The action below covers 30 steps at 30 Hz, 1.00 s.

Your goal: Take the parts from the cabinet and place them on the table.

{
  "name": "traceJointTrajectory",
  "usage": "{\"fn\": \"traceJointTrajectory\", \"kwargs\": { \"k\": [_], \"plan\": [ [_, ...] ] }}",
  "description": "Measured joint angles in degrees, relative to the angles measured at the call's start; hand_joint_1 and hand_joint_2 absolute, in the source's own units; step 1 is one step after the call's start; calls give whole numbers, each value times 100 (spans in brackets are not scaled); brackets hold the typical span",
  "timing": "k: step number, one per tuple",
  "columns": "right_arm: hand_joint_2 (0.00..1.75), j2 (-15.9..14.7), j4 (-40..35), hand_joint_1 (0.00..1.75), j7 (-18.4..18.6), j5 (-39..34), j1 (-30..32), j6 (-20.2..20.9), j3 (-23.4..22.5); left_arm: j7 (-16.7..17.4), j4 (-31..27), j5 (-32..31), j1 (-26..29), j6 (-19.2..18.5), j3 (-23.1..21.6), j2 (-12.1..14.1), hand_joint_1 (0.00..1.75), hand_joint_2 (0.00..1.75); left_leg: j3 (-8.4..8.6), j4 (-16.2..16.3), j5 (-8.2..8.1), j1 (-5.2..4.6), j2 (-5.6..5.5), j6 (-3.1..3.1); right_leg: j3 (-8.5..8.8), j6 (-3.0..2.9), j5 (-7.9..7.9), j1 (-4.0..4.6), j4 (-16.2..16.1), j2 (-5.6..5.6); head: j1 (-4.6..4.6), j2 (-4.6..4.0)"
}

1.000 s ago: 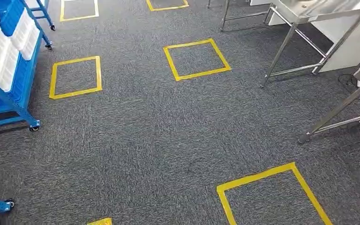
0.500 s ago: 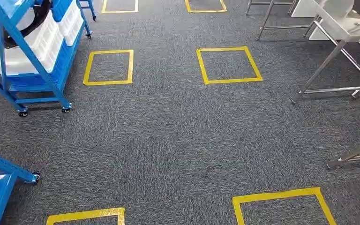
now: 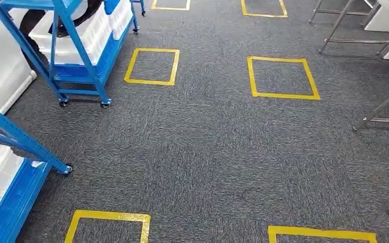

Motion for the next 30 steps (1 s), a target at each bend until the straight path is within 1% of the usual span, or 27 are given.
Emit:
{"fn": "traceJointTrajectory", "kwargs": {
  "k": [1, 2, 3, 4, 5, 6, 7, 8, 9, 10, 11, 12, 13, 16, 17, 18, 19, 20, 21, 22, 23, 24, 26, 27, 28, 29, 30],
  "plan": [
    [0, 0, 0, 0, 0, 2, -24, 20, 0, 0, 0, 0, 25, 11, 0, 0, 0, 0, -23, -28, 24, -12, -63, -41, 39, -7, 54, -24, -101, -82, 0, 0],
    [0, -2, 0, 0, 0, 9, -24, 26, 0, -2, 0, -2, 26, 17, 2, 2, 0, 0, -23, 63, -38, -29, 128, -25, 96, 14, 105, -81, -199, -199, 0, 0],
    [0, -4, 2, 0, -2, 9, 1, 28, 0, -2, 0, 0, 23, 33, 2, 2, 0, 0, -112, 262, -217, -78, 451, -49, 125, -12, 121, -68, -266, -247, -2, 0],
    [0, -7, 2, 0, -4, 11, 15, 28, 0, -4, 0, -2, 10, 44, 2, 2, 0, 0, -291, 647, -472, -79, 619, -76, 124, -23, 124, -59, -269, -357, 0, 0],
    [0, -11, 4, 0, -2, 11, 37, 37, 0, -7, 0, 0, 2, 50, 2, 2, 0, 0, -506, 1127, -714, -68, 710, -101, 114, -27, 117, -55, -255, -457, -2, 0],
    [0, -35, 7, 0, -2, 13, 41, 44, 0, -7, 0, 0, 0, 57, 2, 2, 0, 0, -667, 1501, -865, -52, 745, -126, 110, -33, 107, -54, -251, -554, -2, 0],
    [0, -48, 9, 0, -2, 13, 39, 44, 0, -9, 0, 0, 5, 59, 2, 2, 0, 0, -733, 1684, -882, -39, 764, -152, 104, -27, 98, -60, -242, -645, -2, 0],
    [0, -63, 9, 0, -2, 13, 38, 46, 0, -9, 0, 0, 14, 59, 2, 2, 0, 0, -658, 1582, -775, -27, 788, -173, 104, -15, 89, -70, -231, -720, -2, 0],
    [0, -68, 9, 0, -2, 13, 31, 46, 0, -9, 0, 0, 21, 61, 2, 4, 0, 0, -447, 1224, -565, -14, 818, -192, 105, 5, 73, -82, -211, -796, 0, 0],
    [0, -72, 9, 0, -2, 15, 21, 48, 0, -9, 0, 0, 22, 63, 4, 7, 0, 0, -161, 725, -340, -4, 873, -200, 111, 24, 49, -93, -184, -863, -2, 0],
    [0, -74, 9, 0, -2, 17, 16, 50, 0, -11, 0, 0, 17, 68, 4, 7, 0, 0, 174, 166, -145, -4, 1047, -196, 116, 54, 15, -101, -142, -933, -2, 0],
    [0, -74, 9, 0, -2, 20, 20, 50, 0, -13, 0, 0, -3, 68, 4, 7, 0, 0, 265, -40, -226, -57, 1211, -145, 100, 100, -25, -62, -105, -989, -2, 0],
    [0, -74, 9, 0, -2, 20, 17, 50, 0, -20, 0, -2, -11, 70, 4, 7, 0, 0, 271, -65, -175, -51, 1128, -56, 107, 126, -40, -60, -90, -1040, 0, 0],
    [0, -74, 9, 0, -4, 26, -58, 57, 2, -20, 0, -2, 24, 77, 4, 9, 0, 0, 214, -81, -157, -72, 978, 50, 147, 192, -24, -66, -109, -1161, 0, 0],
    [0, -74, 7, 0, -7, 26, -63, 61, 4, -20, 0, -2, 25, 76, 4, 9, 0, 0, 300, -159, -106, -21, 918, 115, 158, 230, -69, -83, -101, -1145, -2, 0],
    [0, -74, 9, 0, -7, 30, -48, 61, 4, -20, 0, -2, 27, 76, 4, 7, 0, 0, 289, -187, -82, -20, 881, 150, 126, 269, -194, -117, 40, -790, 2, 0],
    [0, -66, 9, 0, -9, 31, -31, 72, 4, -20, 0, -2, 15, 76, 7, 7, 0, 0, 271, -186, -62, -14, 841, 180, -2, 280, -398, -137, 326, -565, 0, 0],
    [0, -46, 9, 0, -7, 35, -27, 87, 4, -20, 0, -2, -1, 76, 4, 9, 0, 0, 250, -186, -46, -15, 783, 197, -217, 296, -641, -159, 777, -447, 0, 0],
    [0, -35, 9, 0, -4, 35, -16, 87, 4, -20, 0, -2, -7, 76, 4, 7, 0, 0, 238, -184, -41, -23, 722, 201, -440, 309, -843, -173, 1242, -404, 0, 0],
    [0, -24, 9, 0, -4, 37, -9, 87, 4, -17, 0, -2, -2, 76, 4, 9, 0, 0, 230, -180, -35, -28, 656, 196, -626, 319, -950, -178, 1604, -398, 0, 0],
    [0, -20, 9, 0, -2, 37, -9, 92, 4, -15, 0, -2, 8, 76, 7, 9, 0, 0, 229, -177, -31, -28, 587, 188, -701, 329, -913, -184, 1718, -398, 0, 0],
    [0, -20, 9, 0, -2, 42, -7, 92, 4, -15, 0, -2, 15, 76, 7, 9, 0, 0, 232, -176, -28, -28, 515, 183, -643, 331, -722, -194, 1554, -395, 0, 0],
    [0, -22, 9, 0, -2, 44, -6, 103, 4, -13, 0, -2, 11, 76, 7, 9, 0, 0, 239, -163, -19, -25, 378, 159, -310, 316, -248, -220, 808, -359, 0, 0],
    [0, -22, 9, 0, -2, 44, -6, 111, 4, -13, 0, -2, 7, 76, 7, 9, 0, 0, 238, -148, -20, -16, 292, 129, -28, 305, 48, -245, 194, -208, 0, 0],
    [0, -22, 9, 0, 0, 44, 4, 116, 4, -13, 0, -2, 11, 76, 7, 9, 0, 0, 200, -138, -19, -16, 247, 87, 55, 299, -15, -268, -2, 130, 0, 0],
    [0, -20, 11, 0, 0, 48, 4, 120, 4, -13, 0, -2, -11, 76, 7, 9, 0, 0, 159, -91, -9, -28, 197, 32, 6, 283, 24, -237, -45, 151, 0, 0],
    [0, -20, 11, 0, -2, 52, -1, 118, 4, -13, 0, -4, -10, 74, 7, 9, 0, 0, 128, -116, 17, -10, 165, -7, -8, 260, 34, -225, -21, 57, 0, 0]
  ]
}}
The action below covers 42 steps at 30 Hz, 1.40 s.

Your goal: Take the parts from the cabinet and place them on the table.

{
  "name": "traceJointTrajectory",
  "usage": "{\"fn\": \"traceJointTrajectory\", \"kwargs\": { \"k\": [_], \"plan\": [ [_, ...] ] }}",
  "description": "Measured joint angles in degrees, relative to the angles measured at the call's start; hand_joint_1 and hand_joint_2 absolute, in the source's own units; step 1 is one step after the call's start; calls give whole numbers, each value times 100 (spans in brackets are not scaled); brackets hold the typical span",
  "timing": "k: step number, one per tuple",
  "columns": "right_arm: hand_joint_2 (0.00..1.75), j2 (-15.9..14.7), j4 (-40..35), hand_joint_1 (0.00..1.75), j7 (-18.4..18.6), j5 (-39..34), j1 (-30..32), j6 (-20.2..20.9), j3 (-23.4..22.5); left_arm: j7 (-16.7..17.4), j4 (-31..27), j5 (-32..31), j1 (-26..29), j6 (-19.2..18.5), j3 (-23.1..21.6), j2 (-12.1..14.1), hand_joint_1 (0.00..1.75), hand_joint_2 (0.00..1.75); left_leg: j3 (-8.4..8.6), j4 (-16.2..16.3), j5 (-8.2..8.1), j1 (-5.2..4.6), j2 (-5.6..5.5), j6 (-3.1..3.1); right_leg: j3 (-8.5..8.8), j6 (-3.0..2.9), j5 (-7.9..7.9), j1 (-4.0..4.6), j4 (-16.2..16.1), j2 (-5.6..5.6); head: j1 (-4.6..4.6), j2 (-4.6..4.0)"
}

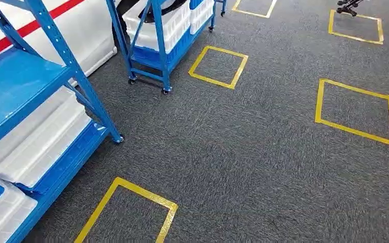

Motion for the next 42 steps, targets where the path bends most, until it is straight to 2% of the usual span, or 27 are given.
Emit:
{"fn": "traceJointTrajectory", "kwargs": {
  "k": [2, 3, 5, 7, 8, 9, 10, 12, 13, 14, 18, 20, 21, 23, 24, 25, 27, 28, 29, 33, 34, 35, 36, 38, 39, 40, 42],
  "plan": [
    [0, 0, 0, 0, 4, 9, -14, 0, 0, 0, 0, 0, 14, 0, 0, 0, 0, 0, -24, -35, 40, 25, -136, -84, 9, -61, 14, 41, 2, -95, 0, 0],
    [0, -2, 0, 0, 4, 9, -3, 0, 0, 0, 0, 0, 19, 0, 2, 0, 0, 0, -57, -12, 30, 29, -164, -114, 18, -118, 49, -7, -47, -184, 0, 0],
    [0, -26, 0, 0, 4, 9, 16, 0, 2, -2, 0, -4, 21, 0, 0, 0, 0, 0, -261, 489, -351, -5, 370, -118, 3, -188, 65, 19, -57, -349, -2, 0],
    [0, -79, 2, 0, 4, 9, 43, 2, 2, -2, 0, -4, 4, 0, 0, 0, 0, 0, -651, 1384, -809, -2, 540, -131, -15, -234, 62, 67, -56, -539, 0, 0],
    [0, -96, 7, 0, 4, 9, 50, 2, 2, -2, 0, -4, 3, 0, 0, -2, 0, 0, -779, 1720, -919, -2, 571, -132, -30, -241, 58, 90, -54, -644, -2, 0],
    [0, -116, 7, 0, 4, 9, 49, 2, 2, -2, 0, -4, 8, 0, 0, -2, 0, 0, -761, 1757, -886, -2, 586, -125, -32, -241, 58, 105, -54, -730, 0, 0],
    [0, -138, 7, 0, 4, 9, 44, 2, 2, -2, 0, -4, 16, 0, 0, 0, 0, 0, -609, 1537, -749, -5, 606, -108, -34, -244, 56, 115, -53, -819, 0, 0],
    [0, -159, 11, 0, 4, 9, 33, 2, 4, -2, 0, -4, 20, 0, 2, 0, 0, 0, -44, 637, -375, -40, 764, -38, -13, -246, 54, 136, -52, -961, 0, 0],
    [0, -160, 11, 0, 4, 9, 31, 2, 4, -2, 0, -4, 11, 0, 2, 0, 0, 0, 257, 183, -259, -94, 1041, 29, 2, -245, 54, 147, -52, -1030, -2, 0],
    [0, -160, 13, 0, 4, 9, 38, 4, 9, -2, 0, -4, -17, 0, 2, 2, 0, 0, 326, -60, -319, -148, 1245, 70, -9, -213, 32, 198, -13, -1103, -2, 0],
    [0, -160, 15, 0, 4, 9, -36, 4, 31, -2, 0, 22, 22, 2, 13, 4, 0, 0, 288, -122, -222, -116, 948, 169, 45, -118, 34, 202, -43, -1348, 0, 0],
    [0, -155, 17, 0, 2, 9, -9, 7, 31, 11, 0, 32, 29, 0, 24, 0, 0, 0, 323, -180, -137, -61, 842, 207, -81, -34, -228, 132, 272, -724, -2, 0],
    [0, -134, 17, 0, 2, 9, 1, 7, 31, 15, 0, 48, 11, 0, 26, 0, 0, 0, 290, -179, -122, -59, 782, 229, -272, -18, -474, 102, 672, -558, 0, 0],
    [0, -111, 20, 0, 9, 9, 16, 9, 31, 15, 0, 55, -3, -4, 33, 0, 0, 0, 252, -170, -103, -60, 624, 229, -669, 27, -848, 49, 1528, -467, 0, 0],
    [0, -87, 22, 0, 15, 9, 24, 9, 31, 20, 0, 57, 3, -4, 35, 0, 0, 0, 241, -161, -97, -55, 542, 219, -754, 41, -850, 31, 1707, -465, 0, 0],
    [0, -83, 22, 0, 22, 9, 25, 9, 31, 26, 0, 55, 13, -4, 35, 0, 0, 0, 240, -144, -96, -45, 462, 212, -701, 62, -702, 9, 1596, -464, 0, 0],
    [0, -83, 22, 0, 37, 11, 24, 9, 31, 31, 0, 50, 20, -2, 37, 0, 0, 0, 239, -82, -121, -14, 296, 166, -287, 100, -167, -50, 746, -411, 0, 0],
    [0, -83, 22, 0, 37, 11, 27, 11, 31, 31, 0, 37, 20, -2, 39, 0, 0, 0, 223, -39, -145, -4, 227, 128, -63, 130, 58, -94, 280, -230, 0, 0],
    [0, -83, 28, 0, 46, 13, 37, 15, 31, 31, 0, 37, 15, -2, 39, 2, 0, 0, 161, 14, -167, -17, 178, 72, -8, 141, -52, -116, 129, 110, 2, 0],
    [0, -83, 35, 0, 52, 20, 15, 26, 33, 31, 0, 26, 16, 0, 42, 0, 0, 0, 39, 31, -111, 20, -75, -92, -39, -13, -26, -60, 107, -100, -2, 0],
    [0, -85, 35, 0, 55, 24, 20, 31, 31, 31, 0, 24, 19, 0, 42, 0, 0, 0, 31, 95, -163, 32, 66, -106, -24, -74, 0, -87, 68, -202, -2, 0],
    [0, -122, 35, 0, 52, 26, 30, 28, 31, 28, 0, 24, 24, 0, 42, 0, 0, 0, -45, 273, -296, 0, 365, -118, -22, -119, -5, -71, 65, -258, -7, 0],
    [0, -147, 37, 0, 55, 28, 36, 33, 33, 28, 0, 24, 14, 0, 42, 0, 0, 0, -230, 652, -524, 2, 508, -128, -27, -154, -11, -48, 66, -346, -4, 0],
    [0, -166, 46, 0, 55, 33, 63, 35, 31, 28, 0, 24, -5, 0, 42, 0, 0, 0, -651, 1557, -940, 7, 587, -145, -27, -180, -27, -2, 68, -535, -4, 0],
    [0, -175, 46, 0, 55, 33, 61, 35, 31, 28, 0, 24, -1, 0, 42, 0, 0, 0, -791, 1867, -1009, 7, 601, -147, -26, -188, -33, 16, 70, -624, -4, 0],
    [0, -188, 46, 0, 55, 35, 54, 35, 31, 28, 0, 24, 10, -2, 42, 0, 0, 0, -769, 1833, -907, 7, 611, -139, -17, -196, -39, 31, 70, -710, -4, 0],
    [0, -195, 46, 0, 52, 37, 33, 35, 31, 31, 0, 26, 21, 0, 44, 0, 0, 0, -329, 1016, -436, 1, 683, -92, 19, -199, -59, 52, 70, -846, -4, 0]
  ]
}}
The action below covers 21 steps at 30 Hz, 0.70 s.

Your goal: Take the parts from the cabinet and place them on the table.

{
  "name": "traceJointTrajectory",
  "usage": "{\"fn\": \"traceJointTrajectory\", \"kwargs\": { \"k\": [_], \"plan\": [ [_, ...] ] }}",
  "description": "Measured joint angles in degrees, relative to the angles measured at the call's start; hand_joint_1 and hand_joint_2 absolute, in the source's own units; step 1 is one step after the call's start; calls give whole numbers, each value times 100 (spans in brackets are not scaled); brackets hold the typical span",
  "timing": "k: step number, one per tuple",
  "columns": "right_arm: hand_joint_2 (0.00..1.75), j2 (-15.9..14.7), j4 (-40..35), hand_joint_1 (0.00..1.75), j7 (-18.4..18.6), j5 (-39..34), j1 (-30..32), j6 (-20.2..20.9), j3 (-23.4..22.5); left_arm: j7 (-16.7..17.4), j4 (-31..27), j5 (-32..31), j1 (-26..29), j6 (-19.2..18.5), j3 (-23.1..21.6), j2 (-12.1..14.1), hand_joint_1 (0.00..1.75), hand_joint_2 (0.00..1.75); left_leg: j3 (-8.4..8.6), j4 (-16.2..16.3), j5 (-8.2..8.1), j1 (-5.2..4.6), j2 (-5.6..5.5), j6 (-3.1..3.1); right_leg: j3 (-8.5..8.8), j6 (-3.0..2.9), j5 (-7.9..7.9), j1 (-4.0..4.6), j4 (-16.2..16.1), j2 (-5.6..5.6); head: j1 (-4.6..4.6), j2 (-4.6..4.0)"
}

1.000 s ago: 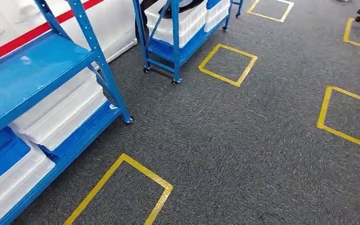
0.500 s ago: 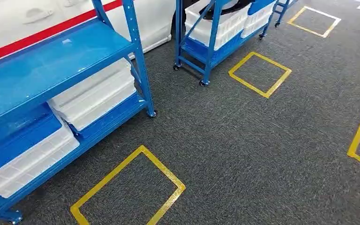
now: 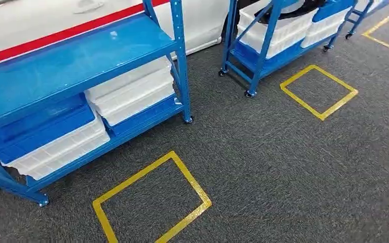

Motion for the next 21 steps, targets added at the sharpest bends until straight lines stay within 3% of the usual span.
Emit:
{"fn": "traceJointTrajectory", "kwargs": {
  "k": [1, 2, 3, 6, 7, 8, 9, 11, 12, 13, 14, 15, 16, 17, 18, 19, 21],
  "plan": [
    [0, 2, 0, 0, 0, 7, -4, 0, 2, 0, 0, -2, 0, 0, 0, 0, 0, 0, 266, -483, 211, -21, 112, 45, 27, 6, -13, 7, 0, -53, 0, 0],
    [0, 2, 0, 0, 0, 7, -1, 0, 2, 0, 0, -2, -7, 0, 0, 0, 0, 0, 440, -859, 209, -82, 455, 120, 45, 25, -26, 8, -2, -107, 2, 0],
    [0, 2, 2, 0, 0, 7, -3, 0, 2, -2, 0, -2, -31, 0, 0, 2, 0, 0, 457, -922, 203, -136, 502, 147, 38, 64, -46, 42, 18, -163, 0, 0],
    [0, 2, 2, 0, 2, 13, -49, 0, 2, -2, 0, -2, -3, -2, 2, 4, 0, 0, 414, -951, 235, -150, 280, 202, 93, 136, -40, 26, -34, -344, 0, 0],
    [0, 2, 2, 0, 2, 15, -51, 0, 2, -2, 0, -2, 2, -2, 4, 4, 0, 0, 515, -1046, 299, -70, 219, 250, 114, 188, -78, 36, -25, -282, 0, 0],
    [0, 2, 2, 0, 4, 17, -50, 0, 2, 0, 0, 0, 6, -2, 4, 2, 0, 0, 513, -1085, 325, -68, 177, 251, 94, 219, -153, 6, 65, 36, 2, 0],
    [0, 11, 2, 0, 2, 17, -39, -2, 2, -2, 0, 0, -7, -11, 7, 2, 0, 0, 489, -1086, 346, -56, 116, 291, -71, 220, -390, 0, 385, 270, 2, 0],
    [0, 46, 2, 0, 2, 17, -24, 0, 2, 0, 0, -2, -32, -18, 9, 0, 0, 0, 459, -1081, 358, -54, -16, 303, -505, 240, -799, -21, 1265, 373, 2, 0],
    [0, 74, 2, 0, 2, 17, -14, 0, 2, 0, 0, 0, -29, -17, 11, 0, 0, 0, 454, -1077, 359, -54, -93, 301, -662, 248, -864, -21, 1557, 377, 2, 0],
    [0, 98, 2, 0, 2, 17, -9, 0, 2, 0, 0, 0, -20, -17, 17, 0, 0, 0, 456, -1069, 362, -48, -169, 296, -704, 256, -776, -28, 1605, 377, 2, 0],
    [0, 103, 2, 0, 2, 17, -6, 0, 2, 0, 0, 0, -11, -17, 24, 0, 0, 0, 460, -1054, 361, -41, -257, 290, -621, 262, -548, -49, 1384, 382, 2, 0],
    [0, 105, 2, 0, 4, 17, -5, 0, 2, 0, 0, 4, -10, -17, 31, 0, 0, 0, 460, -1026, 352, -33, -340, 271, -435, 266, -255, -71, 960, 408, 2, 0],
    [0, 105, 2, 0, 4, 17, -4, 0, 2, 0, 0, 4, -9, -17, 33, 0, 0, 0, 451, -981, 333, -23, -415, 242, -211, 275, 23, -100, 450, 508, 2, 0],
    [0, 103, 2, 0, 4, 17, 13, 0, 2, 0, 0, 4, -8, -18, 33, 0, 0, 0, 413, -946, 317, -15, -466, 208, -87, 282, 46, -142, 141, 802, 2, 0],
    [0, 105, 2, 0, 4, 17, 11, 0, 2, 0, 0, 4, -19, -17, 35, 0, 0, 0, 364, -874, 297, -47, -518, 152, -96, 288, 17, -113, 91, 938, 2, 0],
    [0, 103, 2, 0, 0, 17, 3, 0, 2, 0, 0, 9, -23, -17, 35, 0, 0, 0, 333, -893, 325, -42, -576, 107, -122, 245, 39, -115, 120, 823, 0, 0],
    [0, 103, 2, 0, 4, 20, -17, 0, 2, 0, 0, 9, -6, -17, 42, 0, 0, 0, 301, -923, 358, -10, -677, 38, -119, 182, 49, -61, 119, 732, 2, 0]
  ]
}}
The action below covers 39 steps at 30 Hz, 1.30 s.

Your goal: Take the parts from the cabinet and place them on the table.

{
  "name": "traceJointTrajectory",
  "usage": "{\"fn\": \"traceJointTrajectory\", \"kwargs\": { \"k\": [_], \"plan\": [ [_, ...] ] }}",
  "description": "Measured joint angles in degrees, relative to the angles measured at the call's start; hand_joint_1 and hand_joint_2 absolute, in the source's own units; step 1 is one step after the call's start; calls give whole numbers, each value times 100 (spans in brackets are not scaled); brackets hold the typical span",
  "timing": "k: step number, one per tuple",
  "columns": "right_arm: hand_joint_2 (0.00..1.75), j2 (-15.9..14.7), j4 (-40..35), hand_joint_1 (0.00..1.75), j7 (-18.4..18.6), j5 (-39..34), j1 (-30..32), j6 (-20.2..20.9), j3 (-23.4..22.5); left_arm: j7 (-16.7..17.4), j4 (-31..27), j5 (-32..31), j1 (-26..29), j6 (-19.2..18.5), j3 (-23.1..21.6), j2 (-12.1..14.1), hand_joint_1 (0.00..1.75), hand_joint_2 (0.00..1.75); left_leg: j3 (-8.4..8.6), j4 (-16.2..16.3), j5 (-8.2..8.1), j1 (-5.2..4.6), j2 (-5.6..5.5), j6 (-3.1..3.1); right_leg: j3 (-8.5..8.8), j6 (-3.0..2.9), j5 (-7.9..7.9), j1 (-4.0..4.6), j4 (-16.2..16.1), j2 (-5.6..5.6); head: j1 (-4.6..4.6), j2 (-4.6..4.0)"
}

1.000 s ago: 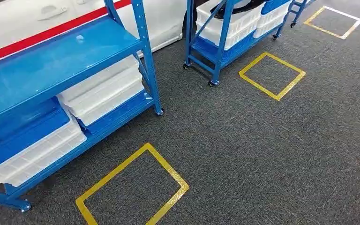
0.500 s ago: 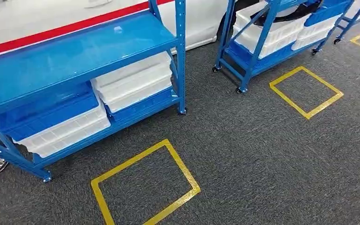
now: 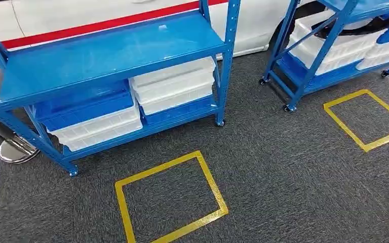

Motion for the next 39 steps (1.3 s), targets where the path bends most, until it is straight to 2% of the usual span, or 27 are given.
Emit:
{"fn": "traceJointTrajectory", "kwargs": {
  "k": [1, 3, 4, 6, 7, 8, 10, 11, 12, 16, 17, 18, 19, 21, 22, 24, 26, 27, 28, 31, 32, 33, 34, 36, 37, 38, 39],
  "plan": [
    [0, 0, 0, 0, -2, 0, -3, 2, 0, 0, 0, 2, 6, 0, 7, 0, 0, 0, -16, 21, -14, 9, -33, -31, 9, -58, 30, -47, -55, -92, -2, 0],
    [0, -57, 0, 0, 0, 2, 13, 2, 0, 0, 0, 2, 9, 0, 11, 0, 0, 0, -172, 405, -296, -9, 418, -60, 22, -141, 38, -31, -77, -223, -2, 0],
    [0, -77, 0, 0, 0, 2, 22, 22, 0, 0, 0, 4, -4, -2, 11, 0, 0, 0, -374, 843, -543, -2, 526, -83, 16, -151, 33, -12, -77, -307, -4, 0],
    [0, -96, 0, 0, 0, 2, 43, 37, 0, 0, 0, 2, -13, -2, 11, -4, 0, 0, -758, 1692, -892, 9, 594, -112, 13, -173, 20, 22, -75, -491, -2, 0],
    [0, -107, 0, 0, 0, 2, 42, 35, 0, 0, 0, 4, -6, -2, 13, -4, 0, 0, -797, 1801, -874, 10, 605, -113, 17, -176, 17, 32, -75, -566, -2, 0],
    [0, -118, 0, 0, 0, 2, 35, 39, 0, 0, 0, 4, 6, -2, 15, -4, 0, 0, -696, 1628, -721, 8, 617, -101, 27, -182, 10, 43, -75, -639, -2, 0],
    [0, -118, 0, 0, 0, 4, 17, 63, 0, 0, 0, 4, 14, -2, 22, -4, 0, 0, -176, 685, -243, -13, 724, -26, 69, -177, -12, 65, -75, -770, -2, 0],
    [0, -118, 0, 0, 0, 9, 17, 77, 0, 0, 0, 4, 7, -4, 26, -4, 0, 0, 90, 212, -80, -55, 925, 52, 91, -168, -23, 73, -76, -828, -2, 0],
    [0, -118, 2, 0, -4, 13, 20, 139, 2, 0, 0, 4, -14, -11, 26, 2, 0, 0, 144, 46, -184, -122, 1158, 110, 95, -149, -35, 89, -75, -890, 0, 0],
    [0, -120, 2, 0, -46, 15, -31, 212, 0, -20, 0, 0, 8, -37, 35, 2, 0, 0, 121, -53, -103, -139, 943, 192, 147, -14, -26, 89, -120, -1054, -2, 0],
    [0, -120, -2, 0, -59, 11, -29, 142, 0, -33, 0, 2, 22, -42, 37, -7, 0, 0, 216, -160, -25, -41, 920, 220, 158, 20, -65, 84, -98, -998, -4, 0],
    [0, -118, -4, 0, -70, 11, -18, 101, 0, -52, 0, 4, 27, -57, 39, -11, 0, 0, 237, -208, -1, -45, 891, 246, 91, 48, -195, 86, 68, -690, -2, 0],
    [0, -98, -2, 0, -74, 11, -13, 125, 0, -74, 0, 4, 7, -79, 39, -11, 0, 0, 212, -208, 12, -44, 869, 264, -109, 48, -425, 75, 451, -493, 0, 0],
    [0, -61, -4, 0, -79, 11, -6, 247, 0, -120, 0, 4, -11, -122, 39, -13, 0, 0, 192, -207, -13, -46, 787, 285, -562, 87, -747, 44, 1314, -365, 0, 0],
    [0, -46, -4, 0, -90, 11, 7, 286, 0, -120, 0, 4, -8, -127, 42, -13, 0, 0, 197, -205, -35, -45, 745, 288, -689, 104, -746, 38, 1516, -360, 0, 0],
    [0, -22, -4, 0, -92, 11, 30, 310, 0, -120, 0, 7, 5, -140, 42, -13, 0, 0, 253, -193, -70, -29, 685, 254, -587, 138, -366, -3, 1179, -360, 0, 0],
    [0, -20, -4, 0, -107, 11, 39, 330, 0, -120, 0, 4, 12, -157, 41, -13, 0, 0, 320, -145, -136, -9, 645, 193, -165, 158, 167, -49, 234, -360, 0, 0],
    [0, -22, -4, 0, -109, 11, 46, 347, 0, -120, 0, 4, 14, -157, 44, -13, 0, 0, 292, -95, -190, -34, 638, 136, -51, 162, 121, -45, -26, -345, 0, 0],
    [0, -22, -4, 0, -118, 9, 33, 365, 0, -118, 0, 4, 2, -157, 44, -13, 0, 0, 279, -50, -248, -50, 623, 93, -49, 89, 89, -12, -59, -327, -4, 0],
    [0, -22, -7, 0, -122, 2, 31, 378, -2, -118, 0, 4, 0, -157, 44, -13, 0, 0, 327, -81, -286, -21, 626, -3, -29, -18, 29, 20, -71, -329, 0, 0],
    [0, -22, -9, 0, -124, 2, 19, 378, -2, -116, 0, 4, 1, -155, 44, -13, 0, 0, 353, -47, -325, -11, 628, -35, 28, -63, 32, -21, -101, -332, -2, 0],
    [0, -35, -9, 0, -124, 2, 36, 378, -2, -118, 0, 4, 0, -155, 44, -13, 0, 0, 294, 131, -384, -2, 633, -64, 77, -102, 5, -21, -108, -336, -2, 0],
    [0, -72, -9, 0, -122, 2, 42, 378, -4, -118, 0, 4, -3, -155, 44, -13, 0, 0, 89, 498, -545, 2, 635, -84, 107, -143, -28, -21, -109, -360, -2, 0],
    [0, -98, -9, 0, -124, 0, 43, 395, -4, -116, 0, 4, 8, -155, 44, -13, 0, 0, -478, 1420, -850, 15, 638, -113, 174, -165, -103, 1, -108, -368, -2, 0],
    [0, -123, -9, 0, -124, 0, 44, 400, -4, -114, 0, 4, 21, -155, 46, -13, 0, 0, -720, 1750, -885, 17, 638, -117, 220, -168, -150, 8, -108, -362, -2, 0],
    [0, -129, -9, 0, -122, 0, 46, 402, -4, -109, 0, 4, 35, -155, 46, -13, 0, 0, -858, 1818, -763, 16, 638, -107, 286, -167, -202, 16, -109, -352, -2, 0],
    [0, -131, -9, 0, -122, 0, 50, 402, -4, -109, 0, 4, 42, -155, 46, -13, 0, 0, -862, 1638, -528, 14, 638, -84, 357, -163, -257, 22, -109, -341, -2, 0]
  ]
}}
